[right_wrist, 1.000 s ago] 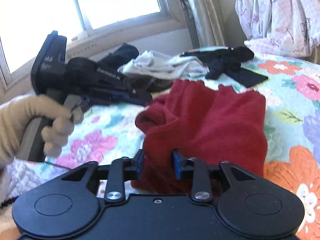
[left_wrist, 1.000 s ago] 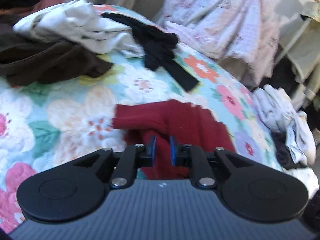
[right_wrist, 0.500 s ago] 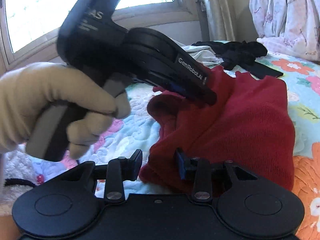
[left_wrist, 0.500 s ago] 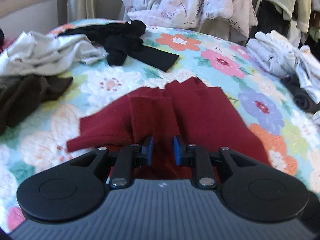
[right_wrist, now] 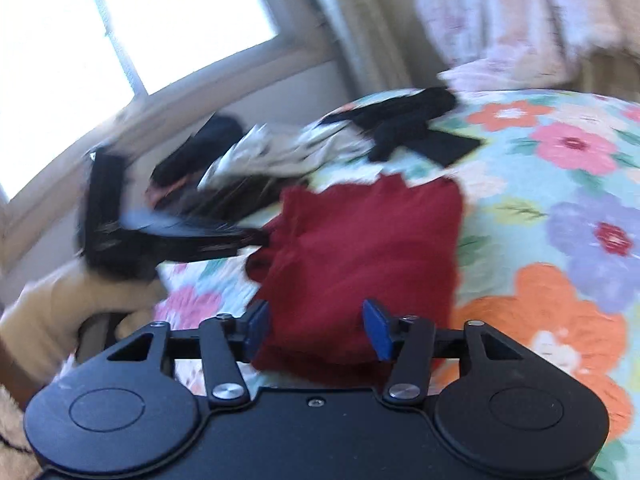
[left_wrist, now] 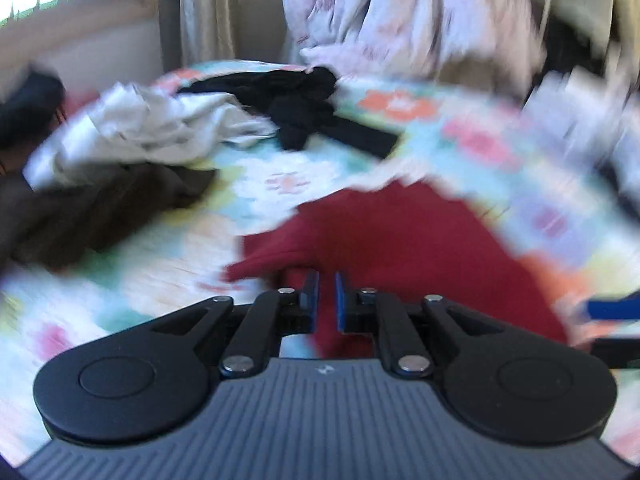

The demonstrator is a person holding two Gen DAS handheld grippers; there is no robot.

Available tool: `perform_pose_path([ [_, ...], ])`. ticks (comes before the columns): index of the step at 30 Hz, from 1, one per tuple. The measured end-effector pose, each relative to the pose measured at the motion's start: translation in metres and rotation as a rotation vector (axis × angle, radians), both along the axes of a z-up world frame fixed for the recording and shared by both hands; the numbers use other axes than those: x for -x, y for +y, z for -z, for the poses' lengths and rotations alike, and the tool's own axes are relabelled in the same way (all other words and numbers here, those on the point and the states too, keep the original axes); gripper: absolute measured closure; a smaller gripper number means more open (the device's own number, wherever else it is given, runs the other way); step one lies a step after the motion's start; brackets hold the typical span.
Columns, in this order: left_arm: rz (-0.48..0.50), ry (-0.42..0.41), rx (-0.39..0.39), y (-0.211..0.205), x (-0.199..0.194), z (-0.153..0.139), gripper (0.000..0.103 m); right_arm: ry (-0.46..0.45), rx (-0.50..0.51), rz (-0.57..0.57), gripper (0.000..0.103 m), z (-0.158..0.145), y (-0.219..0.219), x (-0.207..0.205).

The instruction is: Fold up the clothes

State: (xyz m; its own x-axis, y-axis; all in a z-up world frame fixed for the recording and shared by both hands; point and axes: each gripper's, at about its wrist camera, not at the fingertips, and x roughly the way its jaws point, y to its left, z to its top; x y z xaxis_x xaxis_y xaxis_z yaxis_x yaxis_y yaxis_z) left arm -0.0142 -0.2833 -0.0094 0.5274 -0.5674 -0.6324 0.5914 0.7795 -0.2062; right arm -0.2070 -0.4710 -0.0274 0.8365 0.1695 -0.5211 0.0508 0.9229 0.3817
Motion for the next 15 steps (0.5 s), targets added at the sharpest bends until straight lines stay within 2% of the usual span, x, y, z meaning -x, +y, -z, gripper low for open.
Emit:
perform_pose_path([
  [1,0.001,0.043,0.066,0.006,-0.001,-0.002,0.086,0.002,0.003,0.021,0.038,0.0,-0.005,0.001],
  [2,0.001,0.087,0.13,0.01,-0.002,-0.002,0.068,0.01,0.003,0.044,0.038,0.001,-0.01,0.001],
  [3,-0.001,0.129,0.188,0.014,-0.003,-0.002,0.043,0.022,0.001,0.068,0.037,0.004,-0.015,-0.001],
  [4,-0.008,0.161,0.218,0.014,-0.004,0.0,0.038,0.036,-0.005,0.089,0.037,0.008,-0.018,-0.003],
  [6,0.007,0.195,0.238,0.006,-0.004,0.006,0.037,0.062,-0.025,0.127,0.037,0.017,-0.024,-0.008],
  [10,0.022,0.217,0.051,-0.021,0.003,0.03,0.038,0.109,-0.095,0.187,0.037,0.035,-0.03,-0.021],
  [13,-0.034,0.218,-0.027,-0.018,0.015,0.048,0.042,0.132,-0.142,0.194,0.037,0.041,-0.031,-0.025],
  [15,-0.061,0.236,-0.036,-0.012,0.018,0.054,0.042,0.148,-0.16,0.181,0.036,0.043,-0.034,-0.027],
])
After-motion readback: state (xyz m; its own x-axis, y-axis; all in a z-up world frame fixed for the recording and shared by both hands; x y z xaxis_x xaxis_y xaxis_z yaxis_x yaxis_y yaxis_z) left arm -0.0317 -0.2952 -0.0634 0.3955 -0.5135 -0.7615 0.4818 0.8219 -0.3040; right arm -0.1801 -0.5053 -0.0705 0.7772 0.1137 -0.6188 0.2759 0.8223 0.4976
